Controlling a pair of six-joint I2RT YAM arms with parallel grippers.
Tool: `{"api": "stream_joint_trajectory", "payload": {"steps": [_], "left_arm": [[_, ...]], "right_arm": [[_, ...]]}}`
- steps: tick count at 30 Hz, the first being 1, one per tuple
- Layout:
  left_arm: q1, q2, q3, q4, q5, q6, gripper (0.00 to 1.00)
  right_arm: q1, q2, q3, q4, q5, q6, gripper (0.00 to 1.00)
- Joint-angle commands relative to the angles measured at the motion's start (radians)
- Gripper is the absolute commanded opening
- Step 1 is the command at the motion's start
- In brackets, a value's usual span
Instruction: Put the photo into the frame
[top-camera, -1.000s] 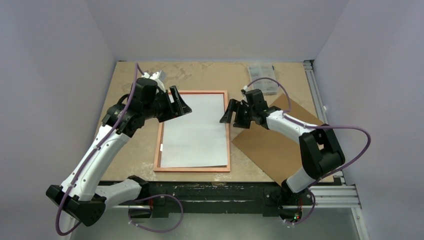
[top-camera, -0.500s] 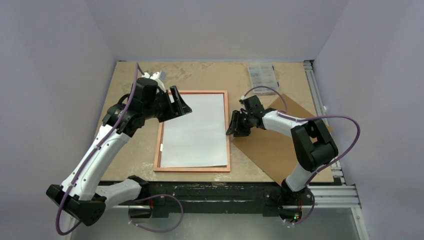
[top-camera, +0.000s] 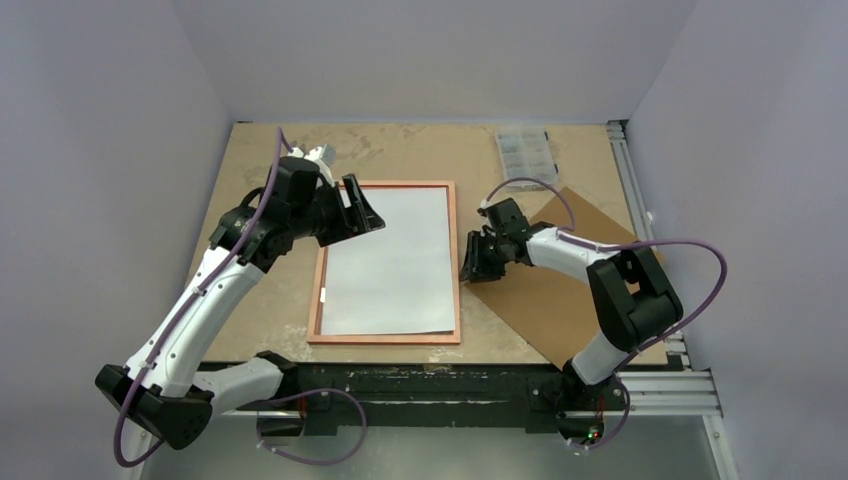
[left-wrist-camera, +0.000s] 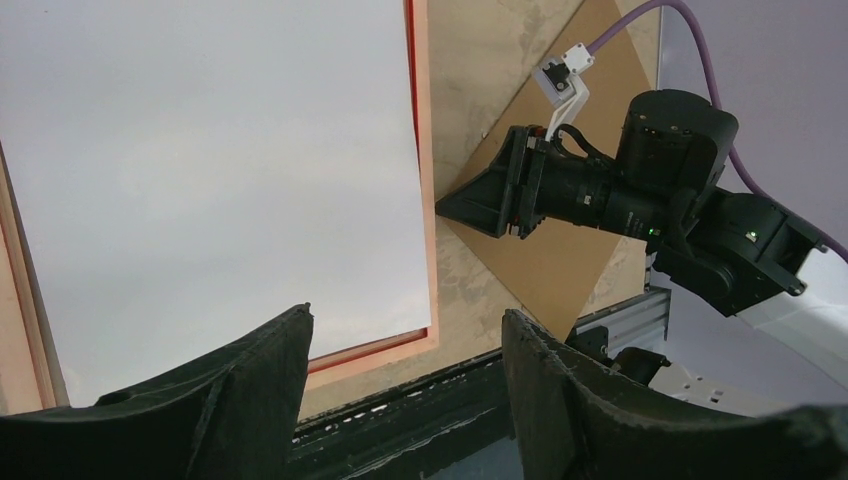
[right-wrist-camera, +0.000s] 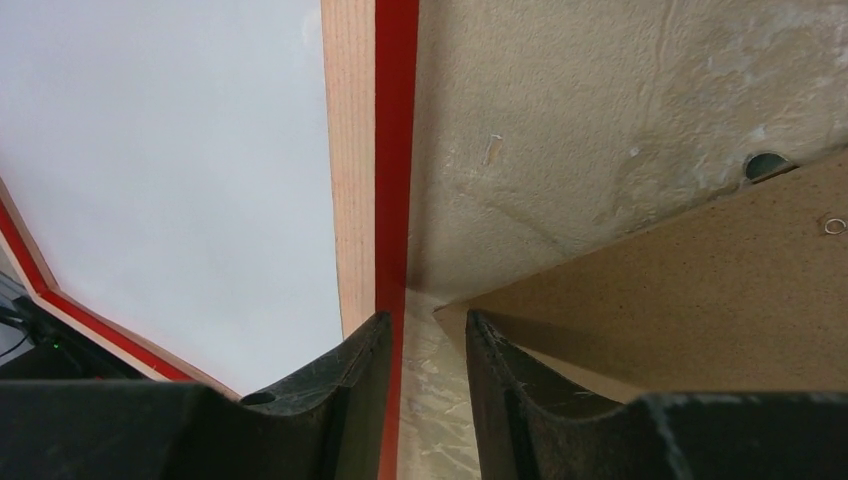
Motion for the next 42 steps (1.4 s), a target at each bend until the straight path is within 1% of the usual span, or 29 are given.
{"api": "stream_joint_trajectory", "payload": {"steps": [1, 18, 31, 39, 42], "left_arm": [[0.007, -0.004, -0.009, 0.026, 0.013, 0.02, 0.68], [0.007, -0.001, -0.016, 0.029, 0.016, 0.019, 0.67], [0.008, 0.01, -0.017, 0.027, 0.017, 0.022, 0.67], [0.007, 0.012, -0.017, 0.025, 0.016, 0.023, 0.68], [0.008, 0.012, -0.017, 0.024, 0.015, 0.023, 0.68]], "right_arm": [[0.024, -0.025, -0.028, -0.016, 0.017, -0.027, 0.34], [0.032, -0.116, -0.07, -0.03, -0.022, -0.032, 0.36], [0.078, -0.049, -0.059, -0.01, -0.048, -0.036, 0.39], [0.122, -0.005, -0.028, -0.049, 0.018, -0.043, 0.38], [0.149, -0.001, -0.008, -0.074, 0.07, -0.039, 0.38]]}}
